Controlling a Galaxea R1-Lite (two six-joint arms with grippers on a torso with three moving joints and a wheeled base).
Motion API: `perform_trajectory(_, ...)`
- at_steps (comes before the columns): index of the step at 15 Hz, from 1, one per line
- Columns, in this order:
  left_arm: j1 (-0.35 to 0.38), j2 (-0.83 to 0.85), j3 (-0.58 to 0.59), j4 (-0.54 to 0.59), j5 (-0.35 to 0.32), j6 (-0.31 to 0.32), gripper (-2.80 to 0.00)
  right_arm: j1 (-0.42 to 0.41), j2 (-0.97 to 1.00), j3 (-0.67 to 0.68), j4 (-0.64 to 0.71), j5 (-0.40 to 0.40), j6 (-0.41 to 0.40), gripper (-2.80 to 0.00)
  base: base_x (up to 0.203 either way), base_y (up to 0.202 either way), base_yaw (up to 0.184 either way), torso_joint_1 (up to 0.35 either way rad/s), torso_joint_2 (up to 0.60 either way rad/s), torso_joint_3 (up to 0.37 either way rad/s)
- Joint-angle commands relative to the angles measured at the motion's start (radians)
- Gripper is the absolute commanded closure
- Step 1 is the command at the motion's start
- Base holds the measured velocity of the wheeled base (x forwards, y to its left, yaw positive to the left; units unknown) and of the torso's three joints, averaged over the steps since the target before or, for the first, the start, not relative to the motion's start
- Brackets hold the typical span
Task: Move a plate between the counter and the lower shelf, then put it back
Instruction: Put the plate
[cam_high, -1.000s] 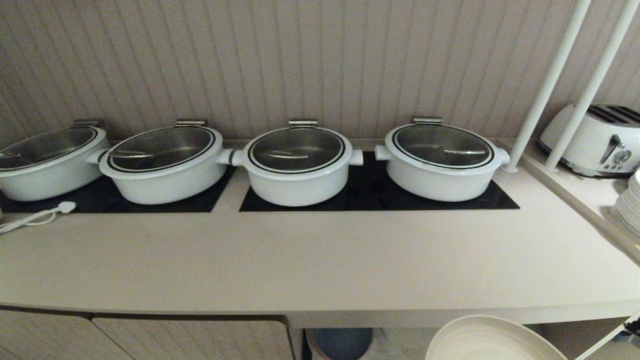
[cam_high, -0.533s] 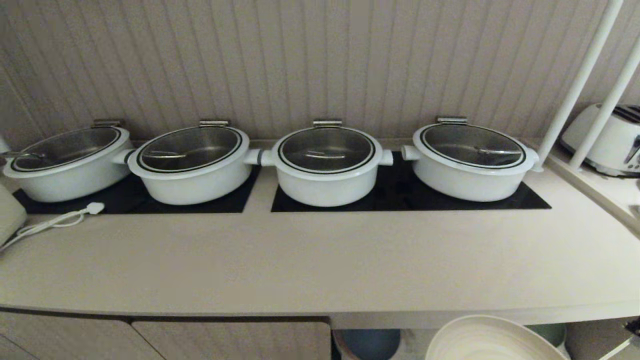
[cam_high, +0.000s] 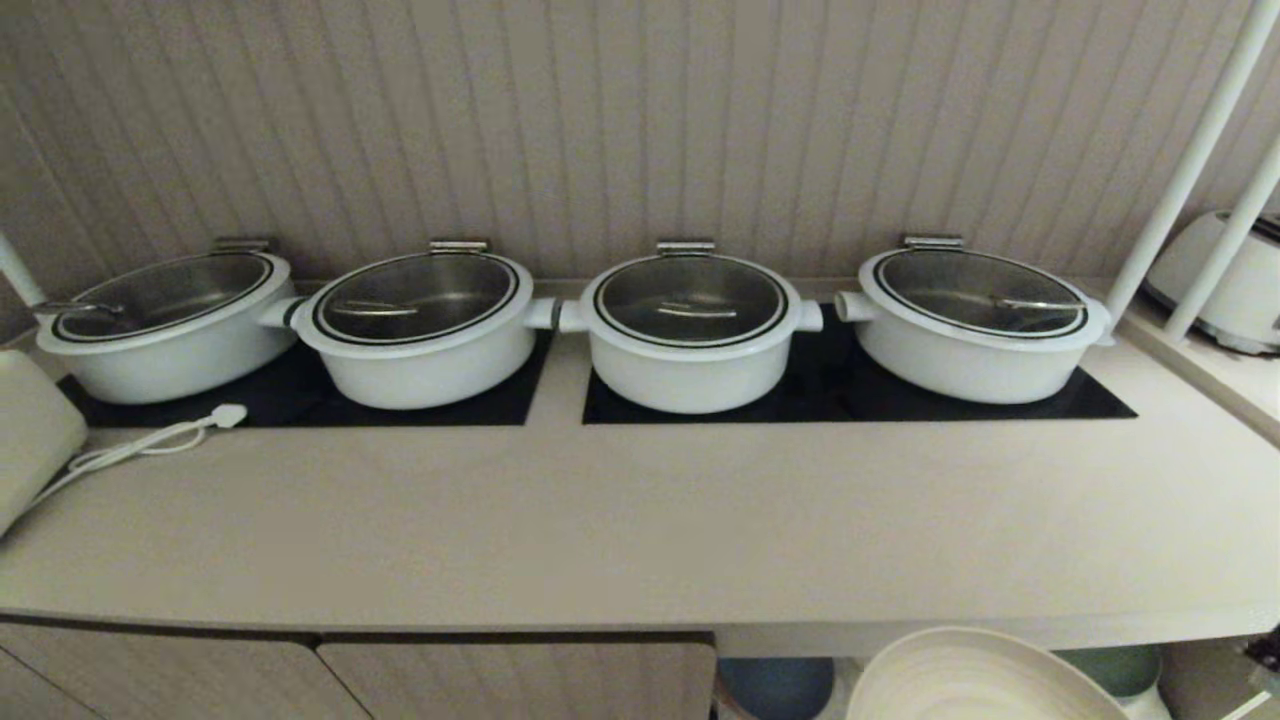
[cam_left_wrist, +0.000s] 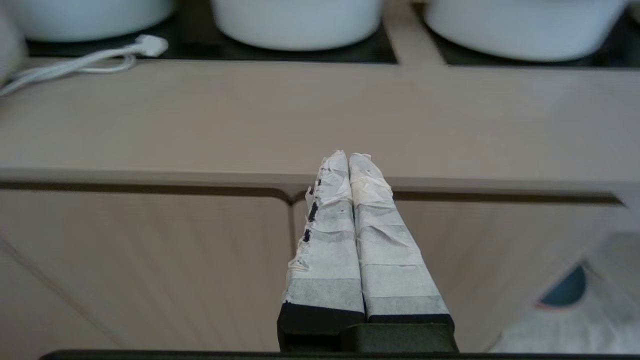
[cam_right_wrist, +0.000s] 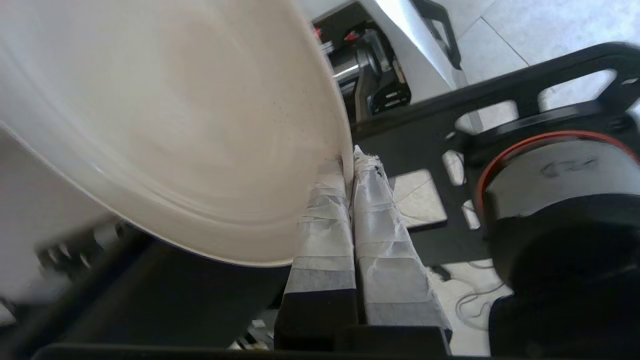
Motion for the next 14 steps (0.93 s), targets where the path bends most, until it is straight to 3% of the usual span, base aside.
perform_trajectory(1, 0.002, 0.0, 0.0, 0.0, 0.0, 0.0, 0.0, 0.001, 0.001, 0.002, 0.005, 0.0, 0.005, 0.0, 0.0, 0.0, 0.0, 0.0, 0.0, 0.0)
perform_trajectory(14, 0.002, 0.0, 0.0, 0.001, 0.0, 0.0, 0.0, 0.001, 0.016, -0.01, 0.004, -0.006, -0.005, 0.0, 0.0, 0.0, 0.0, 0.0, 0.0, 0.0)
